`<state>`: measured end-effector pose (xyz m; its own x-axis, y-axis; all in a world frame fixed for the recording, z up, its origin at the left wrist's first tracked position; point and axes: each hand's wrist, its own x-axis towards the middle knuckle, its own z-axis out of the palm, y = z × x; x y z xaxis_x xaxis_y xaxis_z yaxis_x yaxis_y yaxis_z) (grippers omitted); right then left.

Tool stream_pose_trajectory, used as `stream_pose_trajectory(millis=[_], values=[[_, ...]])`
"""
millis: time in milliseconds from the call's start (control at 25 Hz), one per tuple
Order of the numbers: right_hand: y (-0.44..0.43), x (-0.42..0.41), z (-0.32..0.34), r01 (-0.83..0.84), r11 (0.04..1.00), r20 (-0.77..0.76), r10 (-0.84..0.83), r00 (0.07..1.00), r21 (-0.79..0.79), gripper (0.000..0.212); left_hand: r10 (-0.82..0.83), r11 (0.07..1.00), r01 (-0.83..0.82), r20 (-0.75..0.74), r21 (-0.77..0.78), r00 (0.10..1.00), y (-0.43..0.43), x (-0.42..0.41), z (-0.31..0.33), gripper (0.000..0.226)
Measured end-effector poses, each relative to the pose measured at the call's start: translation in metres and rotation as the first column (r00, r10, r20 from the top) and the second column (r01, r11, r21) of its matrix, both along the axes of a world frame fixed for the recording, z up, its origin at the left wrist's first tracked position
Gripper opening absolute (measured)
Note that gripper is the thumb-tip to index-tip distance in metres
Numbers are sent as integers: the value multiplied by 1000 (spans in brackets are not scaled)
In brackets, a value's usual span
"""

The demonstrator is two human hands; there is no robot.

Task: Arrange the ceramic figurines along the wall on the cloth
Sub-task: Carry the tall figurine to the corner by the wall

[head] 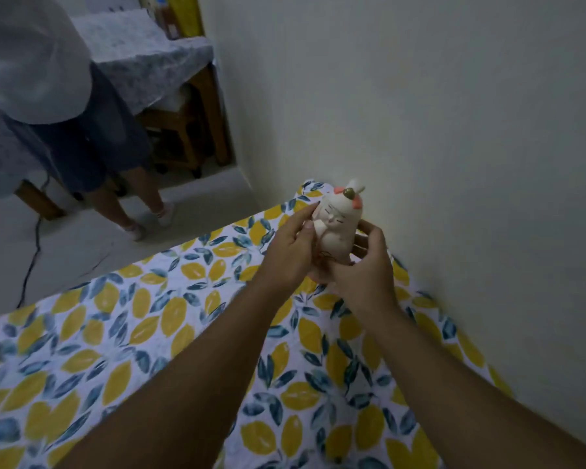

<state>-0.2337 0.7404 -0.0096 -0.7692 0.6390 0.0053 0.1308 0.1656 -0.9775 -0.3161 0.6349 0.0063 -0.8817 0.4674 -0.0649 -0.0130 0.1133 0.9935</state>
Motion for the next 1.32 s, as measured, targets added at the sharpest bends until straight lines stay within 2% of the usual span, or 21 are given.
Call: stream_pose_trajectory(millis=[160,400,760,880,1000,1120,1320], values=[[37,-36,-23,109,993,-65,-106,992,37,67,-60,998,60,-16,-15,998,51,-45,-16,36],[43,-47,-52,243,969,-86,-239,967,37,69,-143,989,141,-43,-47,989,72,-65,-36,32],[41,-45,-52,225,974,-69,-223,972,34,69,-101,995,99,-98,-28,990,77,-50,-32,35],[41,-36,-45,145,982,50,-152,987,121,80,-71,995,68,-45,-72,996,67,-45,-25,35],[26,-11,-38,60,928,256,-163,953,368,93,-44,985,13,-181,-171,983,35,-26,-22,35],[-12,20,-26,-91,855,343,-106,933,511,82,-49,935,-73,-331,-347,942,-26,4,-18,42],[-114,60,-10,-454,702,529,130,839,548,74,-20,811,-210,-385,-546,923,-173,73,-9,53]])
